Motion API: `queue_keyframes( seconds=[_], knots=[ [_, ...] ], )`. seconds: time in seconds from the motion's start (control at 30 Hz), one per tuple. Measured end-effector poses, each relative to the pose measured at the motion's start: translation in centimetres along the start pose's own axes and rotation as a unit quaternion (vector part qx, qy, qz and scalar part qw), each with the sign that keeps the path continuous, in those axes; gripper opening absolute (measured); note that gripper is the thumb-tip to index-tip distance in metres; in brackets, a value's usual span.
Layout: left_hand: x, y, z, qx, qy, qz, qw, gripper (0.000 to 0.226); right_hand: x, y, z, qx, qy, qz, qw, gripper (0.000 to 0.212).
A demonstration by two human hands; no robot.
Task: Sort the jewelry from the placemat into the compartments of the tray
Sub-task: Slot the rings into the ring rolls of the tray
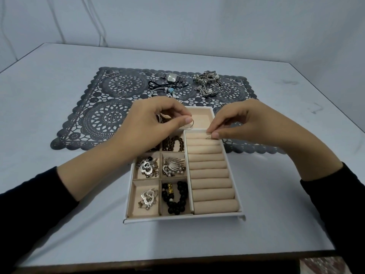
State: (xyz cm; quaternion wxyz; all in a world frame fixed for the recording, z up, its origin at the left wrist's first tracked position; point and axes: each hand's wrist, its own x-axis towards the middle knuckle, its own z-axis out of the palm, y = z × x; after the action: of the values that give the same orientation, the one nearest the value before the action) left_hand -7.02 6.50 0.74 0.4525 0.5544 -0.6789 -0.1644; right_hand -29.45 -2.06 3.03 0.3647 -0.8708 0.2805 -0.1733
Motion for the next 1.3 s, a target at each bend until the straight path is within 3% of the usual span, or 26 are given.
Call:
queue_keyframes(
  seconds=[0.43, 0.57, 0.73, 0.87, 1.03, 1.3],
  knots=[
    [0.2, 0.2, -0.2, 0.031, -0.037, 0.027, 0.998, 0.010, 0.2, -0.2, 0.2, -0.025, 0.025, 0.024, 0.999, 0.012],
    [0.2, 0.6, -0.1, 0.039, -0.042, 0.037, 0.998, 0.008, -0.2, 0.4, 0.2, 0.049, 0.123, 0.047, 0.990, 0.013],
    [0.3, 0.5, 0.0, 0.049, -0.051, 0.043, 0.997, 0.007, -0.1, 3.0, 0.8, -0.077, 0.258, 0.078, 0.960, 0.023],
    [0.3, 0.5, 0.1, 0.068, -0.073, 0.064, 0.993, 0.008, 0.1, 4.2, 1.4, -0.191, 0.232, 0.099, 0.949, 0.038],
    [0.4, 0.6, 0.2, 0.094, -0.098, 0.100, 0.986, 0.011, 0.2, 4.2, 1.9, -0.234, 0.187, 0.120, 0.947, 0.047],
    [0.6, 0.2, -0.3, 0.112, -0.152, 0.130, 0.973, 0.013, 0.2, 3.9, 1.8, -0.236, 0.159, 0.137, 0.949, 0.043]
  ],
)
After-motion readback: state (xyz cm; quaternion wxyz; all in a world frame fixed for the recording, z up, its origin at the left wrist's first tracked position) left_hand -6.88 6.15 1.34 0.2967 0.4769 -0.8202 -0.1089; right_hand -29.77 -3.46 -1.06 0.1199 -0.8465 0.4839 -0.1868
